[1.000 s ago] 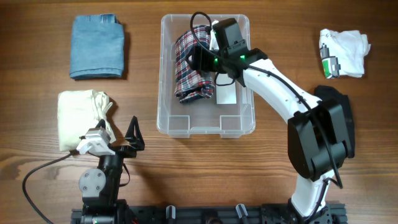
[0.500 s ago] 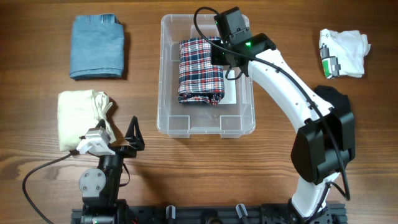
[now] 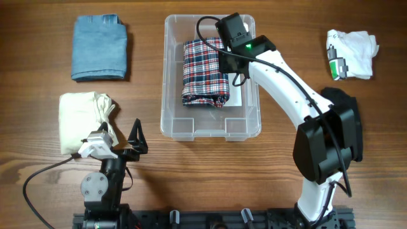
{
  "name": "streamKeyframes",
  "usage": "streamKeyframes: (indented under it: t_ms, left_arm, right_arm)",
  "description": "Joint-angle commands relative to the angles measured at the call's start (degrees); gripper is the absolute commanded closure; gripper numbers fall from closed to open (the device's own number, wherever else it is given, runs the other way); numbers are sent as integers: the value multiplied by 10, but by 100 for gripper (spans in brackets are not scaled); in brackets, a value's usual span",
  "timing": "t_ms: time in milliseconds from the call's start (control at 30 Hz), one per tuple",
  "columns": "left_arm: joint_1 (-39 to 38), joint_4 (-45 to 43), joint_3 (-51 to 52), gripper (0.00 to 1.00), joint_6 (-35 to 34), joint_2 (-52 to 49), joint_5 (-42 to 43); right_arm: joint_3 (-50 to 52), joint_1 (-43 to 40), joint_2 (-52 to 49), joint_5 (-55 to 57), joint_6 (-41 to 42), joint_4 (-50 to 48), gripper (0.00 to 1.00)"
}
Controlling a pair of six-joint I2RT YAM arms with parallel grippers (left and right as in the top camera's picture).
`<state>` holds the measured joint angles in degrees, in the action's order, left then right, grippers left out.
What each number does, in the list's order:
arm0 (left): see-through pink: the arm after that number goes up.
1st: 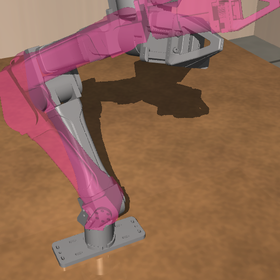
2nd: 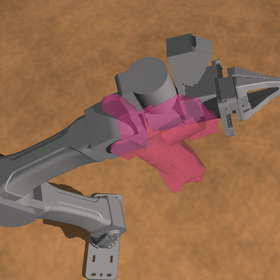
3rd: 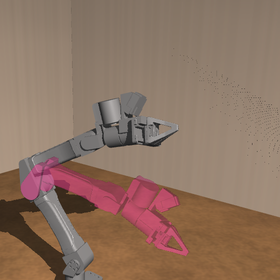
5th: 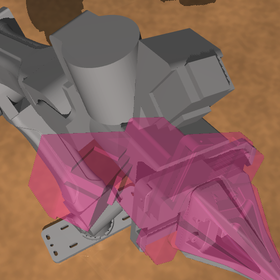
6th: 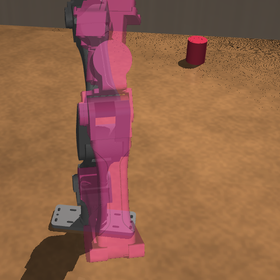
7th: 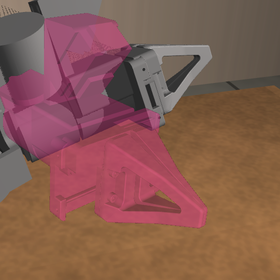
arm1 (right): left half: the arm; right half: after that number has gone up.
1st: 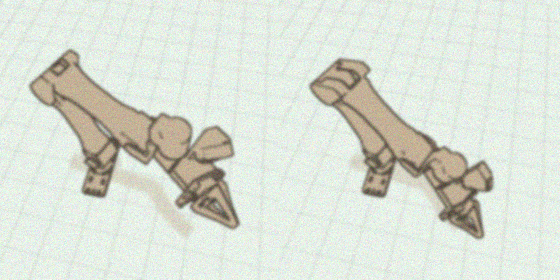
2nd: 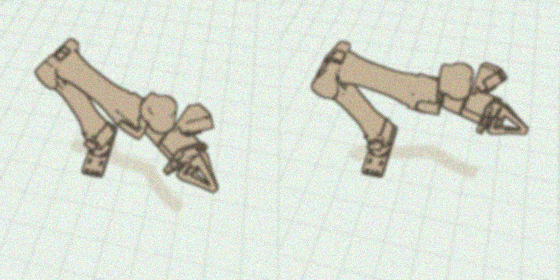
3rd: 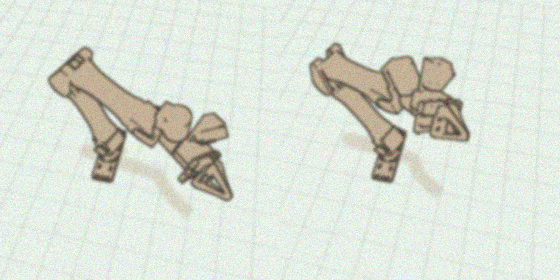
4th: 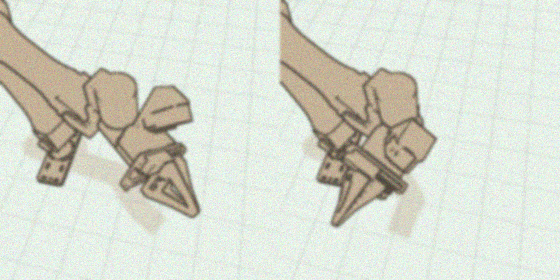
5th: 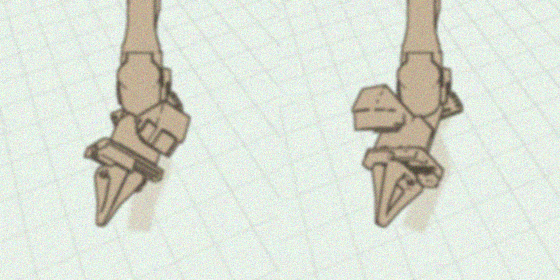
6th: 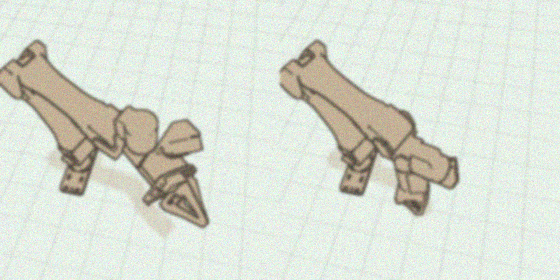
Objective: Pack container
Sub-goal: 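Press the plaid shirt flat in the bin and release it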
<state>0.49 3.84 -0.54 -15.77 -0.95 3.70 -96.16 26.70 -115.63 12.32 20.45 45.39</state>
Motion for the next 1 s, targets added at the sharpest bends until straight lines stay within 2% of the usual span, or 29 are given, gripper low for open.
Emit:
streamKeyframes:
  t_ms: [0, 200, 967]
  left_arm:
    - [4, 3, 2, 0, 3, 0, -3]
    - [4, 3, 2, 0, 3, 0, -3]
    - [4, 3, 2, 0, 3, 0, -3]
  right_arm:
    - [-9, 8, -23, 28, 7, 13, 96]
    - [-9, 15, -38, 37, 34, 17, 96]
    - [-9, 30, -78, 37, 35, 12, 96]
